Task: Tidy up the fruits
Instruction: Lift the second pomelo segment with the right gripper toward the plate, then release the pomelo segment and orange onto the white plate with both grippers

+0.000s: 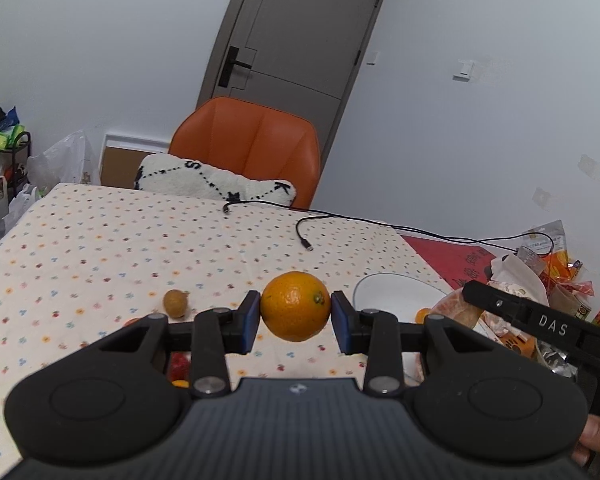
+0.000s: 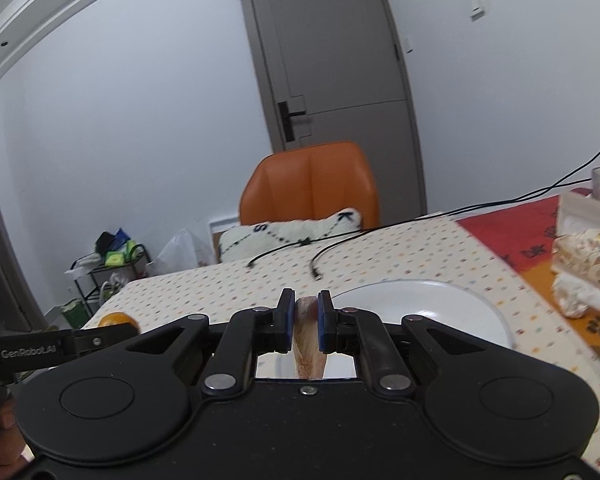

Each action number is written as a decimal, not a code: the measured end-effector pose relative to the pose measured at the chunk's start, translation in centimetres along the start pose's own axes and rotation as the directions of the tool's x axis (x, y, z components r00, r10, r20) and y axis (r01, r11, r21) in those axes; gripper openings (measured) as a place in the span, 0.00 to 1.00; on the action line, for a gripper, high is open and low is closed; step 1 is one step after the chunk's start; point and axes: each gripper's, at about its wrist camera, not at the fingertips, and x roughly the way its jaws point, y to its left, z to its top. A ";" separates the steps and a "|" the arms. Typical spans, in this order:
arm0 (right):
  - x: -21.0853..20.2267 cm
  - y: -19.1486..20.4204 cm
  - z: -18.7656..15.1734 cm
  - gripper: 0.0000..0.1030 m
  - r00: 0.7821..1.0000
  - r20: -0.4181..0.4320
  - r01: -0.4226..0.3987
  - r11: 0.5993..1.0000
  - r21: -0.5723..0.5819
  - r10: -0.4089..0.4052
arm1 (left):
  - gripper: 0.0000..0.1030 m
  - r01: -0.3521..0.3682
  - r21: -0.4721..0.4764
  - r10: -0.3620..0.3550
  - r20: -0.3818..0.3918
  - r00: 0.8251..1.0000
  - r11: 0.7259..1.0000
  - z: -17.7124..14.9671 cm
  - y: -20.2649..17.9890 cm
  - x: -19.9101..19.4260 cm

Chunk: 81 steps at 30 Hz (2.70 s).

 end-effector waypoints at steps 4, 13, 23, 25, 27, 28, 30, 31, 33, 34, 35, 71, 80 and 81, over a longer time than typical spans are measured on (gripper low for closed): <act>-0.1 -1.6 0.3 0.09 0.999 0.012 0.038 0.999 0.006 -0.038 | 0.35 0.010 0.008 -0.010 -0.005 1.000 1.000 0.2 -0.8 0.7; -0.3 -4.7 0.1 0.10 0.994 0.004 0.105 0.994 0.027 -0.105 | 0.35 0.033 0.023 -0.033 -0.028 0.999 0.999 0.0 -2.4 2.5; 1.5 -6.4 -0.1 0.11 0.992 -0.048 0.115 0.993 0.040 -0.113 | 0.35 0.052 0.038 -0.050 -0.046 0.998 0.998 -0.4 -4.0 3.7; 1.9 -6.7 -0.1 0.16 0.992 -0.058 0.115 0.992 0.049 -0.112 | 0.35 0.050 0.038 -0.048 -0.051 0.998 0.998 -0.4 -4.1 4.0; 2.1 -7.0 -0.1 0.18 0.993 -0.066 0.104 0.993 0.058 -0.100 | 0.35 0.050 0.037 -0.048 -0.057 0.997 0.998 -0.5 -4.2 4.3; 2.1 -7.0 -0.2 0.21 0.993 -0.068 0.098 0.993 0.059 -0.094 | 0.35 0.051 0.037 -0.048 -0.061 0.997 0.998 -0.5 -4.3 4.5; 2.1 -7.2 -0.3 0.33 0.993 -0.072 0.095 0.994 0.061 -0.091 | 0.35 0.053 0.039 -0.050 -0.066 0.997 0.998 -0.5 -4.5 4.7; 2.0 -7.2 -0.3 0.37 0.993 -0.069 0.099 0.993 0.062 -0.095 | 0.35 0.054 0.041 -0.051 -0.068 0.996 0.998 -0.6 -4.6 4.9; 1.7 -7.4 -0.5 0.39 0.992 -0.064 0.111 0.992 0.064 -0.107 | 0.35 0.058 0.043 -0.054 -0.073 0.996 0.997 -0.6 -4.9 5.1; 1.5 -7.5 -0.5 0.41 0.992 -0.064 0.115 0.991 0.068 -0.110 | 0.35 0.060 0.044 -0.057 -0.076 0.996 0.997 -0.6 -5.1 5.3; 1.3 -7.6 -0.6 0.42 0.992 -0.062 0.115 0.991 0.074 -0.111 | 0.35 0.063 0.046 -0.060 -0.078 0.995 0.997 -0.7 -5.2 5.4; -1.9 -5.5 -3.2 0.98 0.996 -0.059 0.075 0.989 0.130 -0.067 | 0.80 -0.057 0.006 0.057 -0.054 0.997 0.998 -0.8 -2.9 3.1; -1.5 -2.7 -3.3 1.00 0.997 -0.069 0.040 0.995 0.096 -0.034 | 0.86 -0.088 0.008 0.088 -0.028 0.996 0.996 -0.4 -0.7 0.8; -1.4 -2.3 -3.3 1.00 0.997 -0.072 0.035 0.995 0.089 -0.029 | 0.87 -0.089 0.006 0.089 -0.026 0.996 0.996 -0.3 -0.4 0.6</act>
